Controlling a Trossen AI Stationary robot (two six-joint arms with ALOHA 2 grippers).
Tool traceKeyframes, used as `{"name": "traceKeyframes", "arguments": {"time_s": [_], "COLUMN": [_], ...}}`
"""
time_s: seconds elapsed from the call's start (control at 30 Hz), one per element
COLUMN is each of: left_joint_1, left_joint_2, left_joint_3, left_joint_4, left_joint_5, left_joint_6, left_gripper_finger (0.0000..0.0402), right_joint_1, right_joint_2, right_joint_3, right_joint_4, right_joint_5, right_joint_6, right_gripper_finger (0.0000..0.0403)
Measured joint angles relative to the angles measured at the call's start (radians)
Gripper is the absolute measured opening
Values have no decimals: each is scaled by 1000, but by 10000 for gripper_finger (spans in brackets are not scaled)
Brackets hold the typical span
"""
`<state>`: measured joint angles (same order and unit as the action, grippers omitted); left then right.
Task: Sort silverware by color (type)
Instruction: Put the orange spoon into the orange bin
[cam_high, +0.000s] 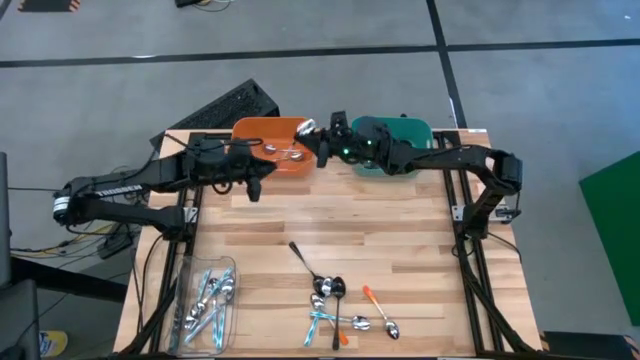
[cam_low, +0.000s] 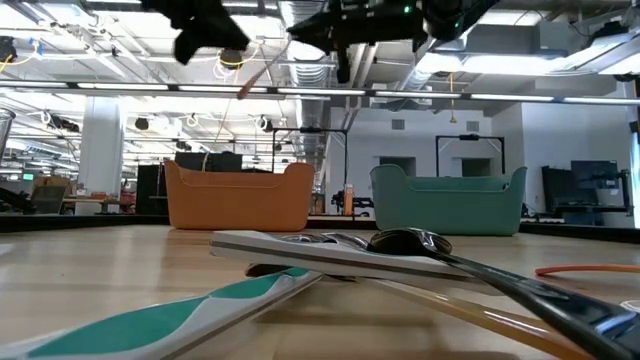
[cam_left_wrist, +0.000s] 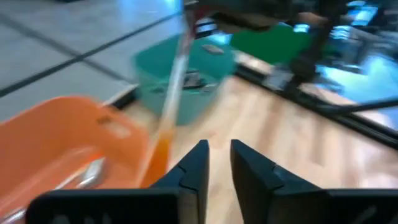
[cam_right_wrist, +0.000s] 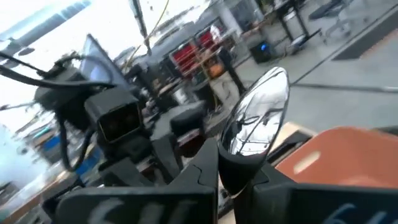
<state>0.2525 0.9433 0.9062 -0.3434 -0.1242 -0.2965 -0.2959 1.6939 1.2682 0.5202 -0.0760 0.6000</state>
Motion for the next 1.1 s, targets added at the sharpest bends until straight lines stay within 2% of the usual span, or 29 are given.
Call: {"name": "traceKeyframes", "arguments": {"time_s": [0.13, 0.3, 0.4, 0.6, 0.8, 0.87, 1.1], "left_joint_1": [7, 6, 7, 7, 6, 5, -19], "left_joint_2": [-70, -165, -207, -245, -244, -244, -244], "left_joint_3": [0, 0, 0, 0, 0, 0, 0], "left_joint_4": [-82, -93, -96, -151, -218, -254, -329], "left_joint_5": [-95, -112, -127, -195, -183, -180, -179], "left_joint_6": [-39, -59, -69, -137, -174, -211, -268], "left_gripper_finger": [84, 103, 104, 105, 105, 105, 105], "right_joint_1": [-52, -106, -124, -146, -146, -146, -145], "right_joint_2": [67, 196, 273, 414, 502, 521, 509], "right_joint_3": [0, 0, 0, 53, 151, 176, 200], "right_joint_4": [124, 368, 460, 465, 421, 385, 299], "right_joint_5": [-12, -22, 9, 25, 28, 24, 25], "right_joint_6": [25, 144, 206, 212, 211, 195, 139], "right_gripper_finger": [27, 27, 27, 27, 32, 61, 223]}}
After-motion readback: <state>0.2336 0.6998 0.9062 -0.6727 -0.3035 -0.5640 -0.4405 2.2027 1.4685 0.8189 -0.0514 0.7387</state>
